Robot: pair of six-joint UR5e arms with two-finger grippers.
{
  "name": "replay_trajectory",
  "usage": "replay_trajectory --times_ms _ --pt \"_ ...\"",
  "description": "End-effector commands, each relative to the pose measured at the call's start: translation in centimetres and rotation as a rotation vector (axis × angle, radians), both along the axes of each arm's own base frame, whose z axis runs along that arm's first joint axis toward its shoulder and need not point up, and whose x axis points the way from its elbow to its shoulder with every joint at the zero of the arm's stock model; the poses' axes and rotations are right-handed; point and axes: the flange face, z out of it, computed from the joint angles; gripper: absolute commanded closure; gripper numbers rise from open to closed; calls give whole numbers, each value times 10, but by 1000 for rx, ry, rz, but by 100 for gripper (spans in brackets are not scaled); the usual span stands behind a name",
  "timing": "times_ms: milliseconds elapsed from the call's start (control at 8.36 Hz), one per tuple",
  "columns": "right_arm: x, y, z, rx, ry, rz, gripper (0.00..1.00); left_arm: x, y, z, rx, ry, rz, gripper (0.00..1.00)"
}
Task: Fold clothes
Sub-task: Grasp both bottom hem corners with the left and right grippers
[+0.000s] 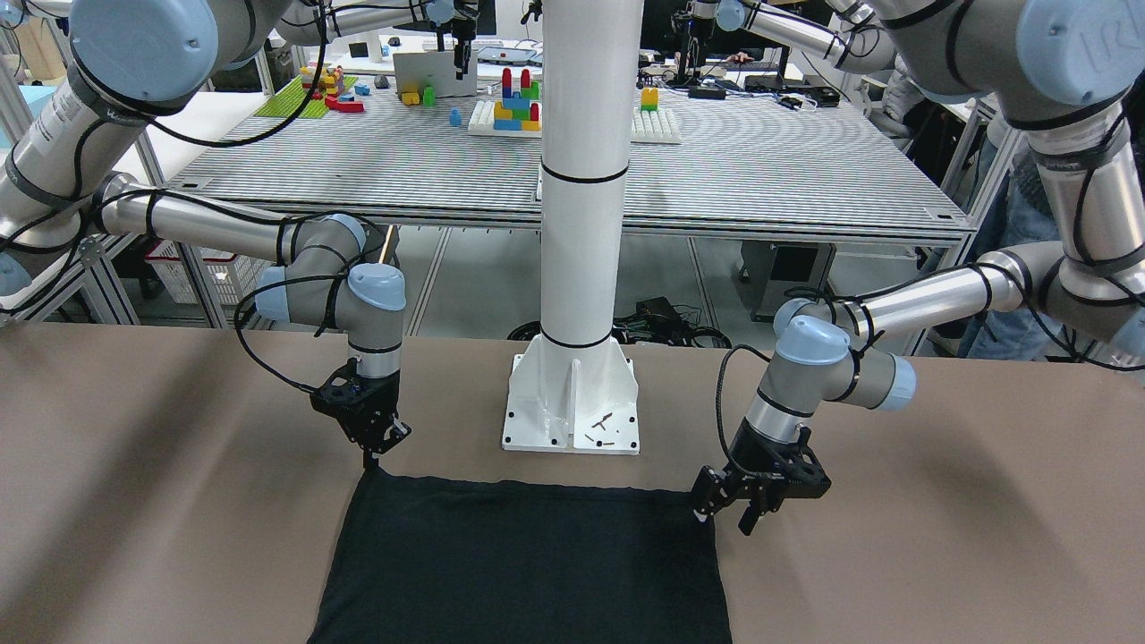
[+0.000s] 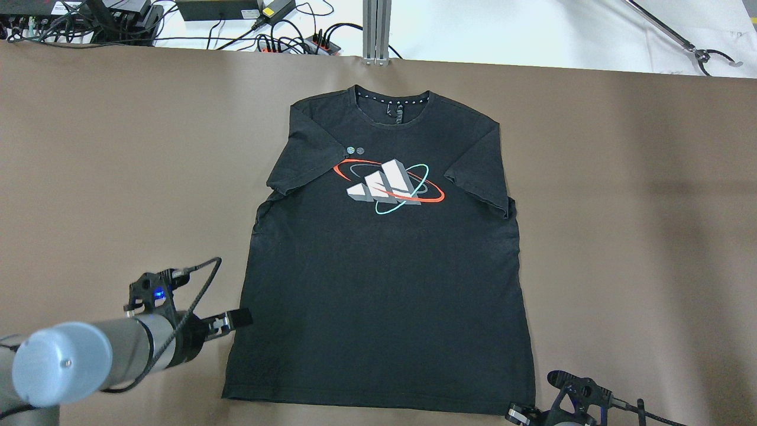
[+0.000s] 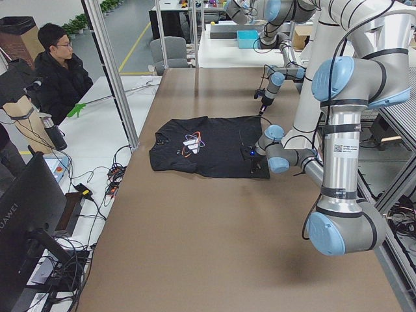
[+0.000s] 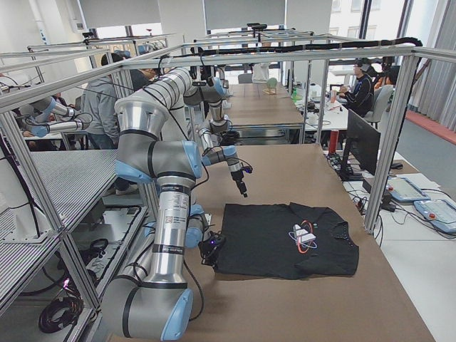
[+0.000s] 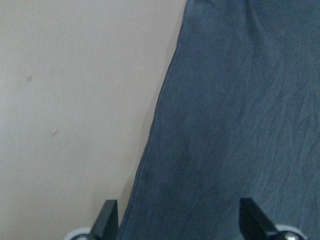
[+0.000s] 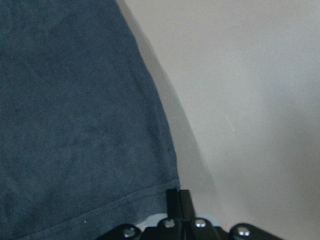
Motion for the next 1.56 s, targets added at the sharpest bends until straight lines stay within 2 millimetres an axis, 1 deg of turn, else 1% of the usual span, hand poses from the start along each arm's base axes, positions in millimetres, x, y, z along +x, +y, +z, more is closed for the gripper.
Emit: replay_trajectory --times_ms 0,120,359,478,598,837,957,1077,1196,1316,1435 --pt "1 1 -4 0 -9 -2 100 27 82 18 -62 -3 1 28" --pt "1 1 -3 1 -7 -3 100 28 95 31 -58 -28 -5 34" --pt "0 1 -3 1 -5 -3 100 31 97 38 -57 -43 -5 42" --pt "0 1 -3 1 -5 -3 100 32 98 35 -59 -36 -5 47" --pt "1 0 -1 2 -2 -1 100 35 97 39 -58 -46 -4 47" --pt "0 0 -3 5 -5 -1 100 42 105 38 -56 -44 12 48" --pt "1 -1 -2 5 -3 0 100 45 108 44 -52 -56 13 48" --pt "1 -1 -1 5 -2 0 100 46 109 42 -52 -53 14 49" --pt "1 -1 -1 5 -2 0 100 49 115 44 -52 -56 26 53" --pt "2 -1 -2 5 -3 0 100 49 115 44 -52 -56 26 54" --pt "1 -1 -1 5 -2 0 100 46 114 40 -52 -49 25 65"
